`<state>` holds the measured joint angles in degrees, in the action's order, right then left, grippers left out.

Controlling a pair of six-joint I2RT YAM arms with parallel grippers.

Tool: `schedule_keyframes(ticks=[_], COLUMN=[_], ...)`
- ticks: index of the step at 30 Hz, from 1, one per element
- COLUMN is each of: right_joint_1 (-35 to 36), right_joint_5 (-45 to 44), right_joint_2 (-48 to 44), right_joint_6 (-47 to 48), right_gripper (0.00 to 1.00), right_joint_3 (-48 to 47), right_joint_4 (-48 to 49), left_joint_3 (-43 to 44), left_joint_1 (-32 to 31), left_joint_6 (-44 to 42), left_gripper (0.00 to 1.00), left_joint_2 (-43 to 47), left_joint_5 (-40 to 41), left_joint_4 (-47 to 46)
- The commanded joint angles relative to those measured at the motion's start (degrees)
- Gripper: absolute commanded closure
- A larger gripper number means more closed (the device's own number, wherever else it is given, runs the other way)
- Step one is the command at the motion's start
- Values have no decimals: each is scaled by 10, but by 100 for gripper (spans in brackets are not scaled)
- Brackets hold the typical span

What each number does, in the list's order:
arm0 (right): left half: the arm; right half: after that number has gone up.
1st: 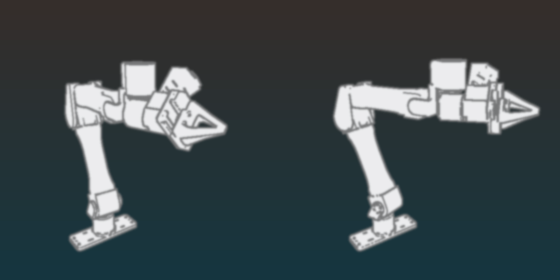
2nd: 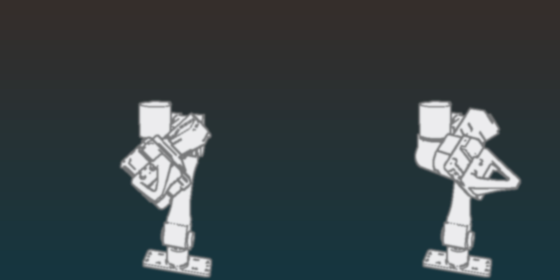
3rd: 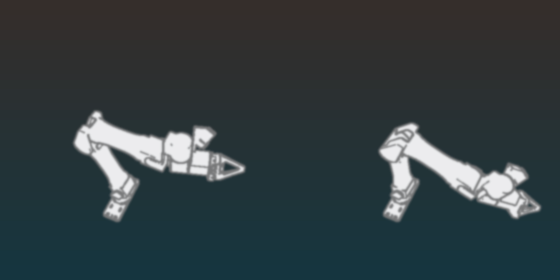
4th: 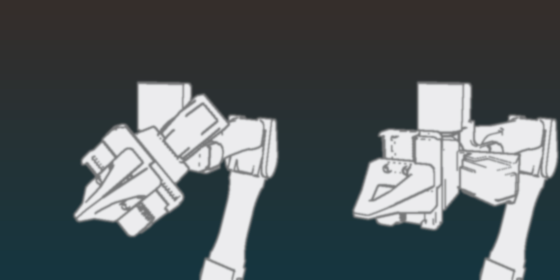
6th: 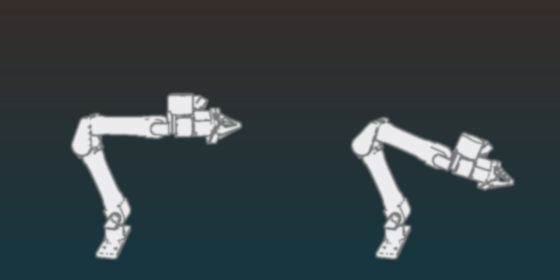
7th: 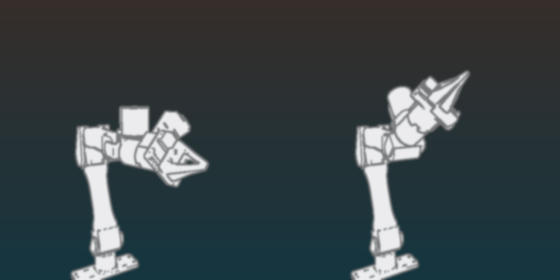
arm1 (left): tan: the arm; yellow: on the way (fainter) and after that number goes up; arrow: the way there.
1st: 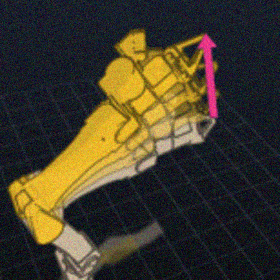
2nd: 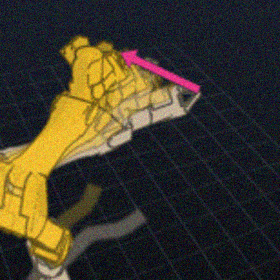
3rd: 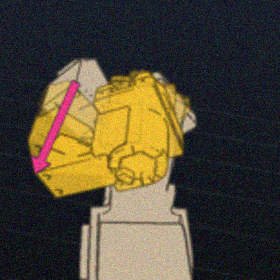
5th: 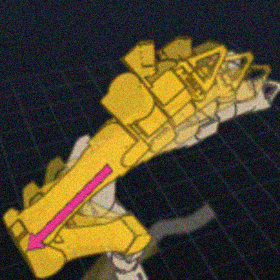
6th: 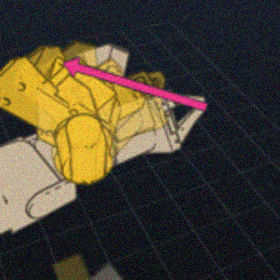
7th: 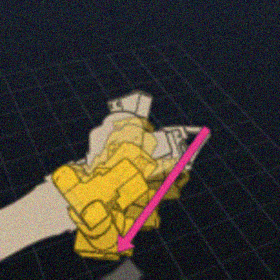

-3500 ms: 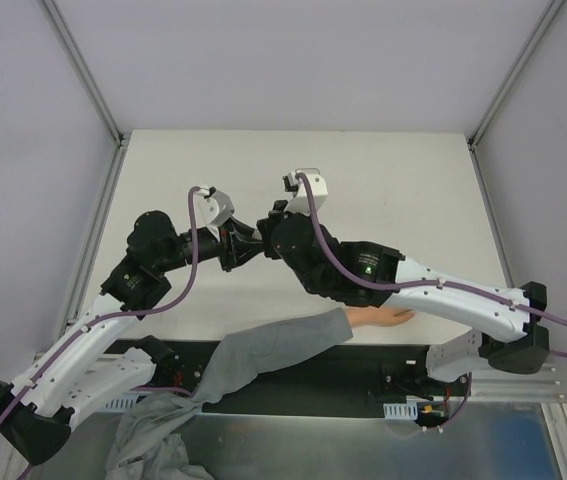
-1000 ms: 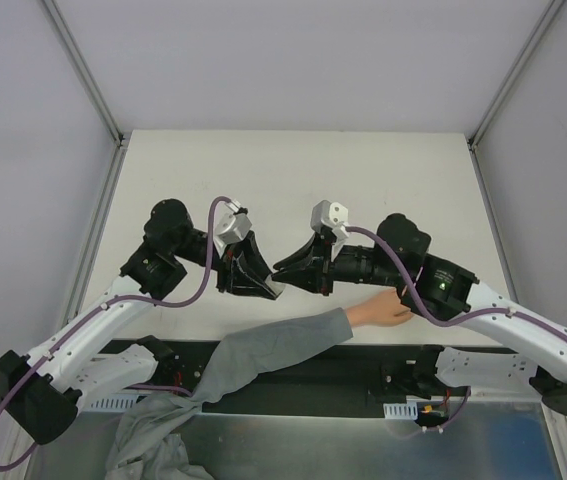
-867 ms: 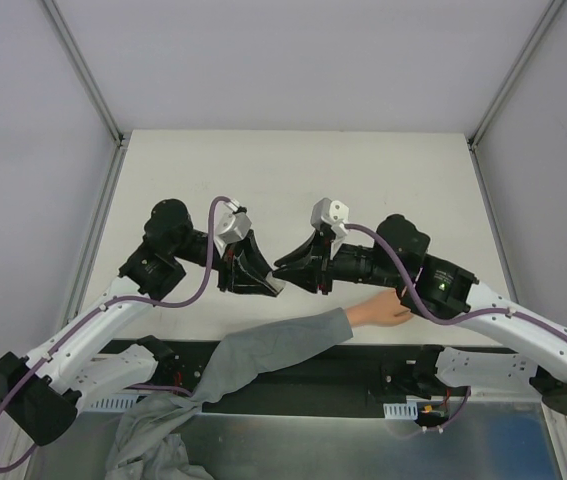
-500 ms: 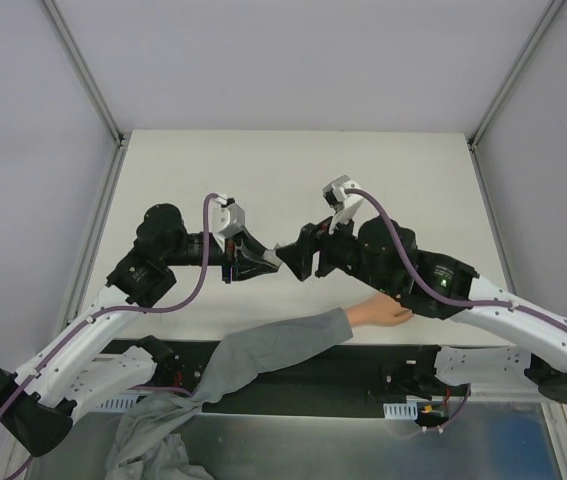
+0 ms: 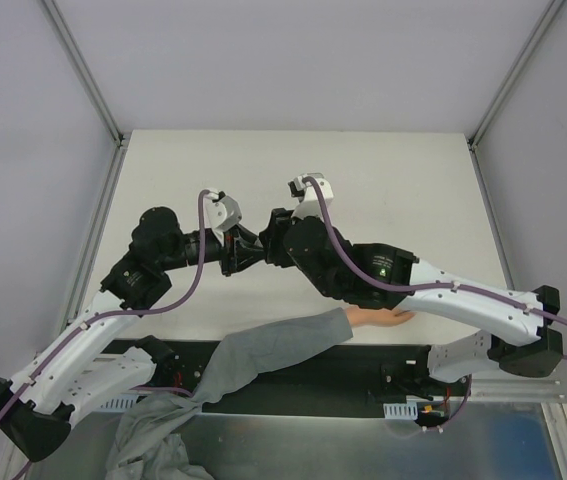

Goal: Paint the nails

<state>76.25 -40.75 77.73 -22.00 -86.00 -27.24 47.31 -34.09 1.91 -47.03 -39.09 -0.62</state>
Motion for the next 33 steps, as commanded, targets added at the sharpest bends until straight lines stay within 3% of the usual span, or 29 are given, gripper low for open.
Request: schedule_keyframes(ticks=[1,3,7,11,12,14,15,16,18,22,23,24,27,29,33], right_joint_1=[3,3,3,-14,-48,-84,-107,-116,-129,-123,-122,-123,-121,-120,-112], right_joint_5=[-41,-42,-37,85,246,491,630,640,684,649,622,606,501,451,352], right_joint_2=[-2,-7,-34,-93,-108,-151,-159,-153,-139,-149,-154,-157,-169,-182,-214], right_joint_6=[-30,-30,-5,145,236,322,351,347,352,329,322,314,262,222,146], right_gripper=[62,69,99,100,100,100,100,100,100,99,95,74,47,40,26], right_joint_3=[-28,-19,21,103,128,212,228,226,200,194,189,182,145,138,145], right_joint_4=[8,11,47,138,163,228,239,224,188,196,193,187,128,97,94], left_joint_3=[20,22,24,28,31,49,51,33,7,37,35,31,25,31,33], left_joint_1=[-1,-1,-1,0,0,0,-1,-5,-8,-7,-7,-7,-7,-6,-6], left_joint_6=[-10,-9,-9,-9,-9,23,52,144,200,87,84,79,35,6,-3], left_gripper=[100,100,100,100,100,100,100,100,100,100,100,100,100,100,100], left_joint_2=[18,18,18,13,1,-18,-42,-48,-42,-50,-51,-48,-35,-33,-35], left_joint_5=[9,2,-48,-124,-199,-318,-432,-459,-458,-424,-415,-403,-312,-254,-222], left_joint_4=[-17,-17,-24,-32,-32,-46,-114,-177,-283,-127,-126,-126,-83,-48,-36])
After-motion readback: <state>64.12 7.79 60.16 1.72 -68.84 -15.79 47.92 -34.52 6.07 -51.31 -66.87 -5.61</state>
